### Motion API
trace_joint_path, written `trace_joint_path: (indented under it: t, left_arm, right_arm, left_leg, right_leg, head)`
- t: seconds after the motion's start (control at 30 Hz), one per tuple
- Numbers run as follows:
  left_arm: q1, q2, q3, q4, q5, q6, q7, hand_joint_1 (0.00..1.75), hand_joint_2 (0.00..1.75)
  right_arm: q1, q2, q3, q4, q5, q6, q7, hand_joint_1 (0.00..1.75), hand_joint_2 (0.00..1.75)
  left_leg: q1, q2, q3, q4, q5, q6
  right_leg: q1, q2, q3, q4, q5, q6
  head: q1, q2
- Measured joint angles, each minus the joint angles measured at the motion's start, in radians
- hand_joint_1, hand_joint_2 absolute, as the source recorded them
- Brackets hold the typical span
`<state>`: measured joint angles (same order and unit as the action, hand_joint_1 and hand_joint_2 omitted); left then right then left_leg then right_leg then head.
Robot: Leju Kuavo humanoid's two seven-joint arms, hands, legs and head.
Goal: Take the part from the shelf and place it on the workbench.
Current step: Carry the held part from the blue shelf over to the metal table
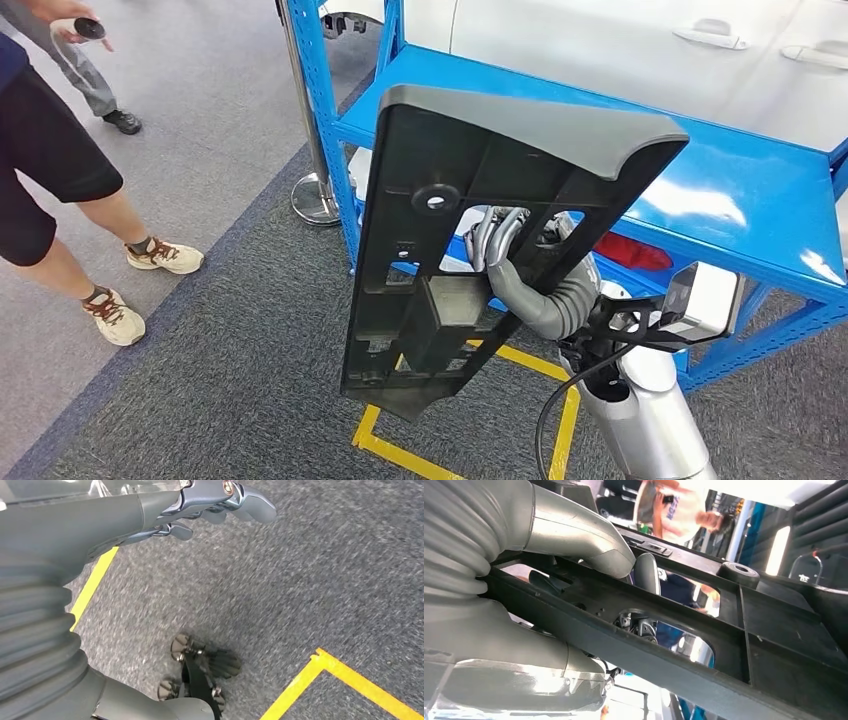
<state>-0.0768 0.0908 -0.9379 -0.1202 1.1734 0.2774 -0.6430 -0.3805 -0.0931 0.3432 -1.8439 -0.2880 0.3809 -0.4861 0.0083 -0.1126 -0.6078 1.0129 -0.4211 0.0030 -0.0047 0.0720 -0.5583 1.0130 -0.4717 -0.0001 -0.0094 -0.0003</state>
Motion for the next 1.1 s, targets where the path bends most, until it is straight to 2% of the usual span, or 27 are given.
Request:
trace_joint_path:
  t: [0.03,0.07,0.1,0.13,0.17,0.2,0.23,0.27,0.3,0.33,0.37,0.43,0.47,0.53,0.57,0.63,0.7,0.73,0.77,0.8,0.83,0.87,0.93,1.0,1.03,1.07,1.1]
  left_arm:
    - [0.003,0.002,-0.003,0.0,0.0,-0.008,0.003,0.0,1.75]
    - [0.005,0.002,-0.006,0.0,0.0,-0.018,0.006,0.0,1.75]
    - [0.007,0.002,-0.01,0.0,-0.001,-0.028,0.009,0.0,1.75]
    - [0.006,0.002,-0.015,0.0,-0.001,-0.036,0.011,0.0,1.75]
    - [0.004,0.001,-0.02,0.0,-0.001,-0.043,0.013,0.0,1.75]
    - [0.002,0.001,-0.023,0.0,-0.001,-0.048,0.015,0.0,1.75]
    - [0.001,0.002,-0.026,0.0,-0.001,-0.051,0.017,0.0,1.75]
    - [0.001,0.002,-0.029,0.0,-0.001,-0.053,0.021,0.0,1.75]
    - [0.001,0.002,-0.032,0.0,-0.001,-0.054,0.024,0.0,1.75]
    - [0.001,0.002,-0.035,0.0,-0.001,-0.054,0.029,0.0,1.75]
    - [-0.001,0.003,-0.039,0.0,-0.001,-0.053,0.033,0.0,1.75]
    - [-0.006,0.006,-0.048,0.0,0.0,-0.051,0.038,0.0,1.75]
    - [-0.009,0.006,-0.051,0.0,0.0,-0.051,0.04,0.0,1.75]
    - [-0.01,0.006,-0.054,0.0,0.0,-0.051,0.043,0.0,1.75]
    - [-0.008,0.006,-0.055,0.0,0.0,-0.051,0.044,0.0,1.75]
    - [-0.009,0.005,-0.058,0.0,0.0,-0.051,0.045,0.0,1.75]
    - [-0.013,0.003,-0.062,0.0,0.0,-0.051,0.047,0.0,1.75]
    - [-0.014,0.002,-0.065,0.0,0.0,-0.051,0.049,0.0,1.75]
    - [-0.014,0.0,-0.068,0.0,0.0,-0.051,0.052,0.0,1.75]
    - [-0.014,-0.001,-0.072,0.0,0.0,-0.05,0.054,0.0,1.75]
    - [-0.013,-0.003,-0.075,0.0,0.0,-0.049,0.056,0.0,1.75]
    - [-0.013,-0.005,-0.077,0.0,0.0,-0.047,0.057,0.0,1.75]
    - [-0.015,-0.01,-0.08,0.0,0.0,-0.046,0.06,0.0,1.75]
    - [-0.015,-0.013,-0.083,0.0,0.0,-0.046,0.063,0.0,1.75]
    - [-0.013,-0.013,-0.085,0.0,0.0,-0.046,0.065,0.0,1.75]
    - [-0.01,-0.012,-0.086,0.0,0.0,-0.046,0.066,0.0,1.75]
    - [-0.008,-0.012,-0.087,0.0,0.0,-0.045,0.067,0.0,1.75]
  right_arm:
    - [0.0,-0.002,-0.002,-0.002,-0.002,0.001,-0.002,1.75,1.75]
    - [-0.001,-0.005,-0.005,-0.003,-0.005,0.004,-0.005,1.75,1.75]
    - [-0.002,-0.009,-0.008,-0.004,-0.009,0.008,-0.009,1.75,1.75]
    - [-0.003,-0.013,-0.011,-0.005,-0.013,0.012,-0.013,1.75,1.75]
    - [-0.004,-0.018,-0.014,-0.005,-0.016,0.016,-0.016,1.75,1.75]
    - [-0.005,-0.023,-0.017,-0.006,-0.018,0.019,-0.018,1.75,1.75]
    - [-0.005,-0.028,-0.019,-0.006,-0.02,0.02,-0.018,1.75,1.75]
    - [-0.006,-0.032,-0.019,-0.006,-0.023,0.02,-0.018,1.75,1.75]
    - [-0.008,-0.036,-0.019,-0.006,-0.027,0.019,-0.017,1.75,1.75]
    - [-0.012,-0.039,-0.019,-0.006,-0.033,0.016,-0.015,1.75,1.75]
    - [-0.018,-0.041,-0.019,-0.008,-0.039,0.013,-0.011,1.75,1.75]
    - [-0.032,-0.046,-0.018,-0.012,-0.051,0.005,-0.002,1.75,1.75]
    - [-0.037,-0.048,-0.016,-0.013,-0.054,0.002,0.002,1.75,1.75]
    - [-0.044,-0.05,-0.01,-0.014,-0.056,-0.002,0.005,1.75,1.75]
    - [-0.046,-0.051,-0.007,-0.016,-0.057,-0.002,0.005,1.75,1.75]
    - [-0.05,-0.054,-0.003,-0.019,-0.058,-0.002,0.004,1.75,1.75]
    - [-0.052,-0.058,0.003,-0.021,-0.062,-0.002,0.004,1.75,1.75]
    - [-0.052,-0.061,0.007,-0.021,-0.068,-0.002,0.004,1.75,1.75]
    - [-0.053,-0.064,0.012,-0.021,-0.076,-0.002,0.004,1.75,1.75]
    - [-0.055,-0.067,0.019,-0.021,-0.087,-0.003,0.004,1.75,1.75]
    - [-0.058,-0.073,0.026,-0.021,-0.101,-0.006,0.004,1.75,1.75]
    - [-0.064,-0.082,0.033,-0.023,-0.118,-0.01,0.004,1.75,1.75]
    - [-0.076,-0.103,0.046,-0.031,-0.154,-0.021,0.004,1.75,1.75]
    - [-0.083,-0.124,0.055,-0.037,-0.182,-0.029,0.003,1.75,1.75]
    - [-0.084,-0.132,0.06,-0.039,-0.19,-0.032,0.001,1.75,1.75]
    - [-0.084,-0.139,0.064,-0.04,-0.193,-0.036,-0.002,1.75,1.75]
    - [-0.083,-0.143,0.069,-0.04,-0.194,-0.041,-0.007,1.75,1.75]
  left_leg:
    - [0.0,-0.01,-0.003,-0.003,0.004,-0.007]
    - [-0.002,-0.006,-0.006,0.0,0.002,-0.012]
    - [-0.004,0.011,-0.015,0.016,-0.011,-0.017]
    - [-0.006,0.037,-0.032,0.053,-0.034,-0.021]
    - [-0.004,0.068,-0.058,0.111,-0.066,-0.025]
    - [-0.002,0.089,-0.089,0.18,-0.1,-0.03]
    - [0.002,0.099,-0.116,0.241,-0.122,-0.034]
    - [0.005,0.105,-0.13,0.274,-0.129,-0.039]
    - [0.007,0.108,-0.124,0.269,-0.117,-0.041]
    - [0.01,0.116,-0.097,0.221,-0.089,-0.043]
    - [0.011,0.13,-0.057,0.149,-0.056,-0.042]
    - [0.004,0.161,0.007,0.029,-0.019,-0.032]
    - [0.001,0.167,0.017,0.005,-0.016,-0.025]
    - [-0.001,0.151,0.013,0.0,-0.016,-0.01]
    - [0.0,0.14,0.013,-0.002,-0.014,-0.004]
    - [0.003,0.121,0.012,-0.008,-0.008,0.009]
    - [0.003,0.101,0.009,-0.01,-0.004,0.017]
    - [0.002,0.089,0.008,-0.009,-0.002,0.019]
    - [0.001,0.076,0.007,-0.008,-0.002,0.02]
    - [0.0,0.063,0.006,-0.007,-0.002,0.02]
    - [-0.001,0.049,0.006,-0.005,-0.001,0.02]
    - [-0.001,0.035,0.006,-0.002,-0.002,0.019]
    - [-0.002,0.01,0.0,0.005,-0.001,0.014]
    - [0.001,-0.011,-0.009,0.006,0.003,0.003]
    - [0.003,-0.022,-0.012,0.004,0.006,-0.004]
    - [0.004,-0.022,-0.014,0.003,0.008,-0.01]
    - [0.003,-0.005,-0.018,0.01,0.001,-0.015]
  right_leg:
    - [-0.002,-0.011,0.0,-0.005,0.003,-0.002]
    - [-0.005,-0.022,0.003,-0.013,0.007,-0.005]
    - [-0.009,-0.035,0.007,-0.021,0.011,-0.009]
    - [-0.013,-0.049,0.01,-0.028,0.015,-0.013]
    - [-0.012,-0.063,0.012,-0.031,0.016,-0.015]
    - [-0.011,-0.077,0.012,-0.031,0.016,-0.017]
    - [-0.01,-0.091,0.012,-0.031,0.016,-0.016]
    - [-0.01,-0.104,0.012,-0.03,0.015,-0.016]
    - [-0.01,-0.117,0.012,-0.03,0.014,-0.014]
    - [-0.01,-0.128,0.013,-0.028,0.012,-0.012]
    - [-0.01,-0.139,0.014,-0.025,0.009,-0.008]
    - [-0.004,-0.158,0.014,-0.018,0.003,0.002]
    - [-0.001,-0.166,0.014,-0.016,0.001,0.007]
    - [0.001,-0.184,0.015,-0.015,-0.001,0.016]
    - [-0.001,-0.185,0.016,-0.012,-0.006,0.021]
    - [-0.006,-0.148,-0.003,0.035,-0.042,0.03]
    - [-0.009,-0.097,-0.061,0.161,-0.107,0.033]
    - [-0.009,-0.085,-0.094,0.229,-0.133,0.033]
    - [-0.009,-0.08,-0.117,0.273,-0.142,0.033]
    - [-0.008,-0.077,-0.123,0.28,-0.131,0.031]
    - [-0.008,-0.073,-0.11,0.245,-0.101,0.028]
    - [-0.008,-0.063,-0.081,0.179,-0.061,0.023]
    - [-0.01,-0.024,-0.026,0.051,-0.007,0.016]
    - [-0.008,-0.006,-0.009,0.005,0.0,0.014]
    - [-0.007,-0.015,-0.009,0.0,0.002,0.012]
    - [-0.009,-0.026,-0.007,-0.005,0.005,0.008]
    - [-0.011,-0.037,-0.003,-0.011,0.008,0.003]
  head:
    - [0.0,0.0]
    - [-0.001,0.0]
    - [-0.005,0.0]
    - [-0.009,0.0]
    - [-0.013,0.0]
    - [-0.016,0.0]
    - [-0.016,0.0]
    - [-0.016,0.0]
    - [-0.016,0.0]
    - [-0.016,0.0]
    - [-0.016,0.0]
    - [-0.016,0.0]
    - [-0.016,0.0]
    - [-0.014,0.0]
    - [-0.014,0.0]
    - [-0.013,0.0]
    - [-0.01,0.0]
    - [-0.01,0.0]
    - [-0.01,0.0]
    - [-0.01,0.0]
    - [-0.009,0.0]
    - [-0.009,0.0]
    - [-0.01,0.0]
    - [-0.011,0.0]
    - [-0.01,0.0]
    - [-0.01,0.0]
    - [-0.013,0.0]
